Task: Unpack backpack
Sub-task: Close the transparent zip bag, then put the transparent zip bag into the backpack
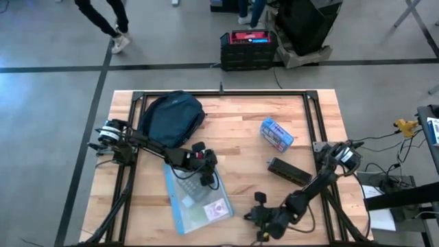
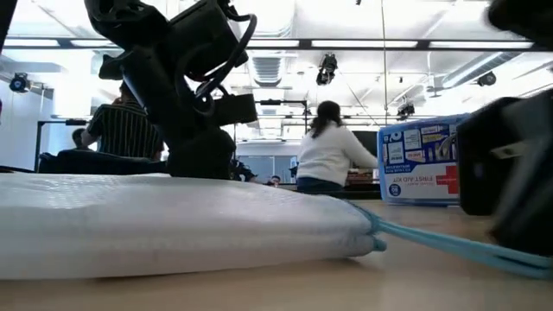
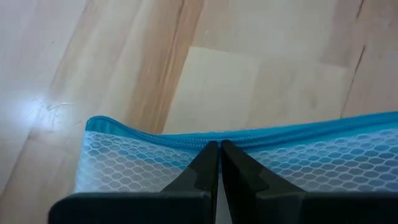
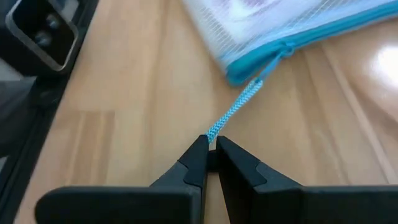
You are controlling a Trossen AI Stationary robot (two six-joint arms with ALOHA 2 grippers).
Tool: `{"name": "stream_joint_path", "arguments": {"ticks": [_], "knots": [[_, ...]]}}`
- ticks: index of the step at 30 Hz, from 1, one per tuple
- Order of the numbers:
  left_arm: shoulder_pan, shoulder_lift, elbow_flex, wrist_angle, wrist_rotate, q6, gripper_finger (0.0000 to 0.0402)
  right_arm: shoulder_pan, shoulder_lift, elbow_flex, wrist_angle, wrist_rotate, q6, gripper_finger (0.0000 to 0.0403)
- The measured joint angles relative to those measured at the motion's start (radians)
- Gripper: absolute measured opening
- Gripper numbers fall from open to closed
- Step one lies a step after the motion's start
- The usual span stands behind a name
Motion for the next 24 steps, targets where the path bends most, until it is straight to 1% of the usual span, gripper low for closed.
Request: {"name": "stream_joint_path", "arguments": {"ticks": [6,11,12,14,16,18,20,22,24], "knots": [[0.0,-0.008,0.0,-0.072,-0.045,-0.019,0.0005,0.051,0.0,0.017,-0.03,0.008,0.047,0.0018],[0.001,-0.031,-0.003,-0.091,-0.071,-0.026,0.0005,0.082,0.003,0.071,-0.173,0.062,0.07,0.0018],[0.0,-0.042,0.0,-0.096,-0.069,-0.026,0.0005,0.084,0.004,0.085,-0.195,0.097,0.051,0.0018],[-0.01,-0.077,0.017,-0.099,-0.055,-0.027,0.0005,0.078,0.005,0.122,-0.257,0.106,0.014,0.0018],[-0.029,-0.13,0.044,-0.085,-0.034,-0.026,0.0005,0.057,0.005,0.162,-0.306,0.118,-0.057,0.0021],[-0.052,-0.184,0.063,-0.096,-0.021,-0.026,0.0005,0.03,-0.001,0.211,-0.32,0.127,-0.132,0.0032],[-0.083,-0.238,0.07,-0.134,-0.019,-0.026,0.0005,-0.001,-0.005,0.258,-0.316,0.122,-0.208,0.0052],[-0.115,-0.296,0.069,-0.189,-0.022,-0.044,0.0005,-0.034,-0.005,0.293,-0.319,0.08,-0.287,0.0078],[-0.143,-0.343,0.07,-0.279,-0.056,-0.104,0.0005,-0.061,-0.005,0.317,-0.319,0.042,-0.373,0.0108]]}}
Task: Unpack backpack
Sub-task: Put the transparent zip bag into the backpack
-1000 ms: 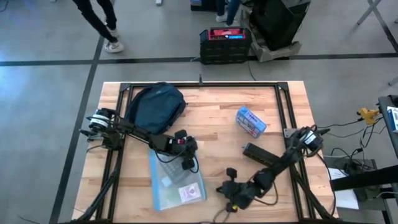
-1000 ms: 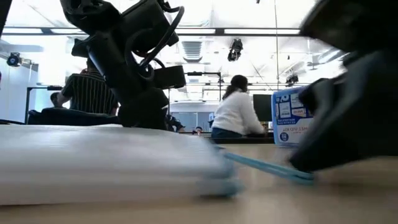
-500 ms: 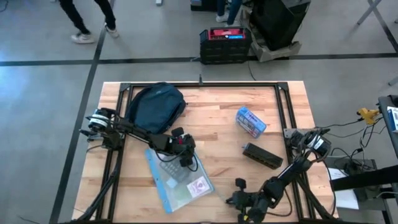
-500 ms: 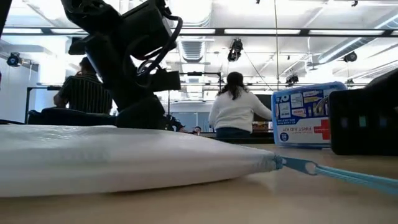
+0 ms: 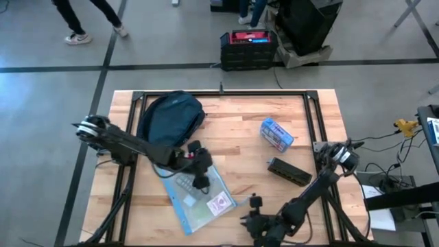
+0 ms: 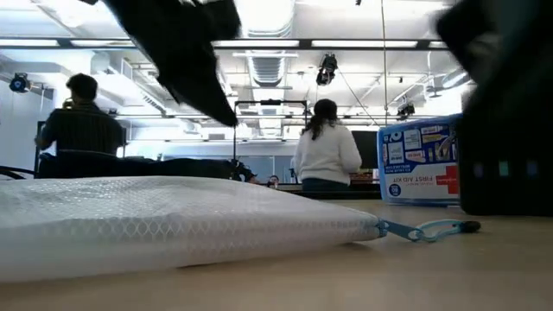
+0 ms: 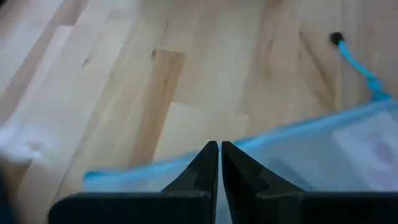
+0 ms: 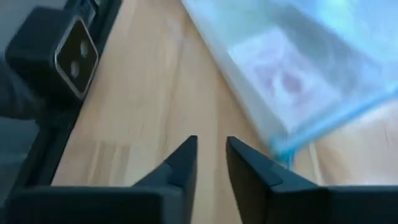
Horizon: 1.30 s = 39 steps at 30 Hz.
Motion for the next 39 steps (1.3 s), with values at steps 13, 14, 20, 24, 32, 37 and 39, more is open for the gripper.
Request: {"name": "stream_joint_path", "arguments": {"ticks": [13,14,20,24,32,37,39], "knots": [[-0.067,-0.034,-0.187,-0.211,-0.068,-0.383,0.0005,-0.197,0.0,0.096,-0.028,-0.28,-0.348,0.0275],[-0.066,-0.034,-0.207,-0.207,-0.068,-0.398,0.0005,-0.222,0.0,0.097,-0.033,-0.338,-0.349,0.0286],[-0.051,-0.037,-0.315,-0.098,-0.063,-0.418,0.0005,-0.36,0.0,0.088,-0.047,-0.498,-0.453,0.0336],[-0.044,-0.038,-0.408,0.085,-0.049,-0.406,0.0005,-0.412,0.0,0.084,-0.041,-0.547,-0.517,0.0345],[-0.043,-0.037,-0.497,0.299,-0.043,-0.394,0.0005,-0.41,0.0,0.078,-0.041,-0.544,-0.54,0.0344],[-0.044,-0.037,-0.506,0.347,-0.042,-0.394,0.0005,-0.383,0.02,0.071,-0.015,-0.55,-0.55,0.0344],[-0.044,-0.037,-0.506,0.348,-0.043,-0.395,0.0005,-0.382,0.053,0.069,-0.01,-0.558,-0.526,0.0344]]}}
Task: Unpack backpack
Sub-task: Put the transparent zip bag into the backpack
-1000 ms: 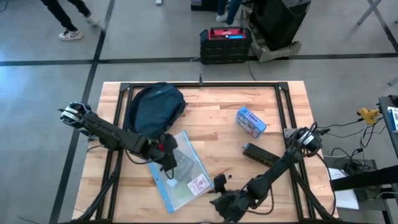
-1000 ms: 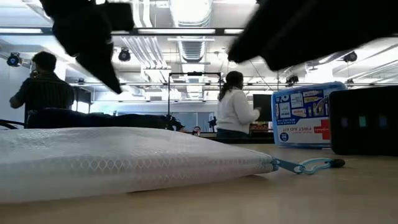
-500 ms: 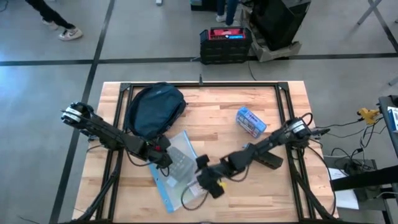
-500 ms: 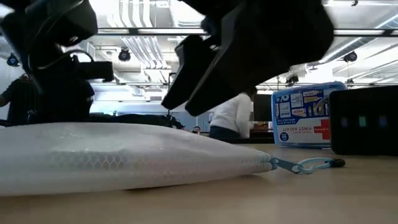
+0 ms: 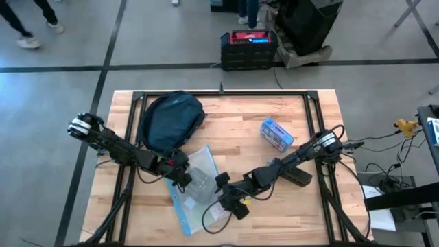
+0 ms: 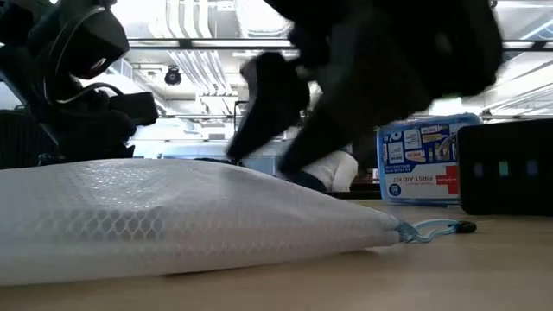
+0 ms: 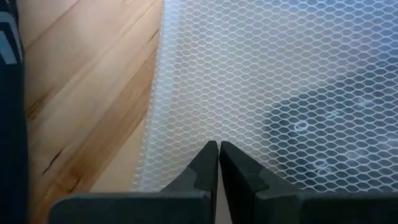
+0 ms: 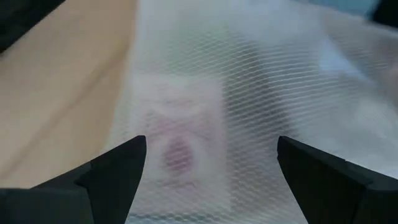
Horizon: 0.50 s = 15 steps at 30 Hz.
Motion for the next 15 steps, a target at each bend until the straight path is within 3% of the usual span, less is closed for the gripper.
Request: {"name": "stream_joint_path", "arguments": {"ticks": [9,15], "knots": [[0.0,0.0,-0.005,-0.002,-0.019,-0.074,0.0005,0.036,0.09,0.007,0.055,0.04,0.081,0.0344],[-0.001,0.002,-0.005,-0.005,-0.019,-0.104,0.0005,0.048,0.036,0.003,0.035,0.046,0.139,0.0344]]}}
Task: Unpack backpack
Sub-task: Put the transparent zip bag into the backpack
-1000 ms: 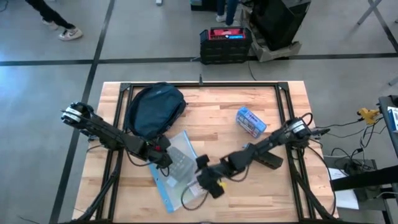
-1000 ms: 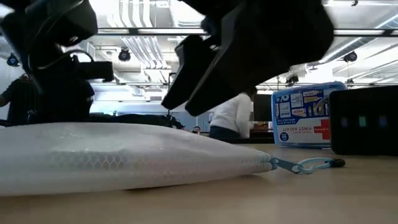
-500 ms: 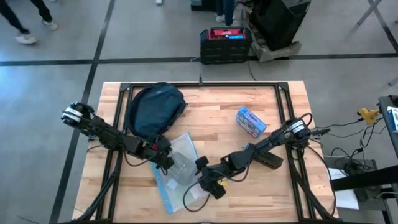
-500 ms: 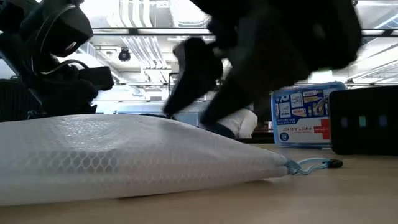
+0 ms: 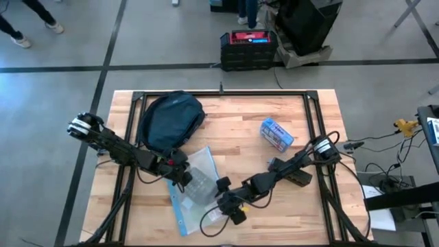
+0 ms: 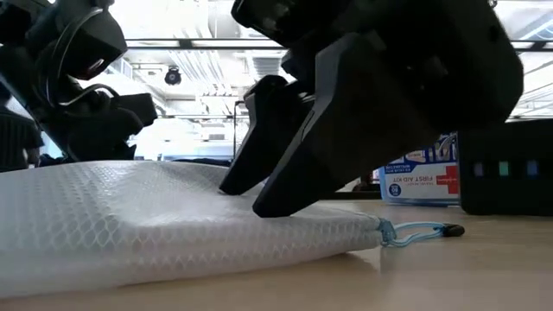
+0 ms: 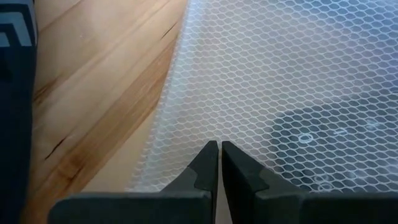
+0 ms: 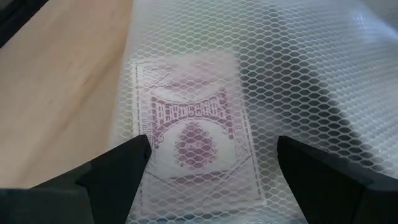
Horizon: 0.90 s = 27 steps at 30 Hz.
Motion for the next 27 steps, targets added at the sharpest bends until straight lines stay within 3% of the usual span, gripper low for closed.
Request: {"name": "stream_joint_path", "arguments": {"ticks": [8,20,27], "knots": [[0.001,0.001,-0.007,0.003,-0.006,-0.012,0.0005,0.013,-0.027,0.021,-0.011,-0.021,-0.018,0.0344],[-0.001,0.002,-0.009,0.108,-0.008,-0.003,0.0005,0.003,0.103,0.028,0.027,0.009,-0.004,0.0344],[-0.001,0.002,-0.009,0.141,-0.008,0.017,0.0005,0.0,0.038,0.035,0.001,-0.005,0.012,0.0344]]}}
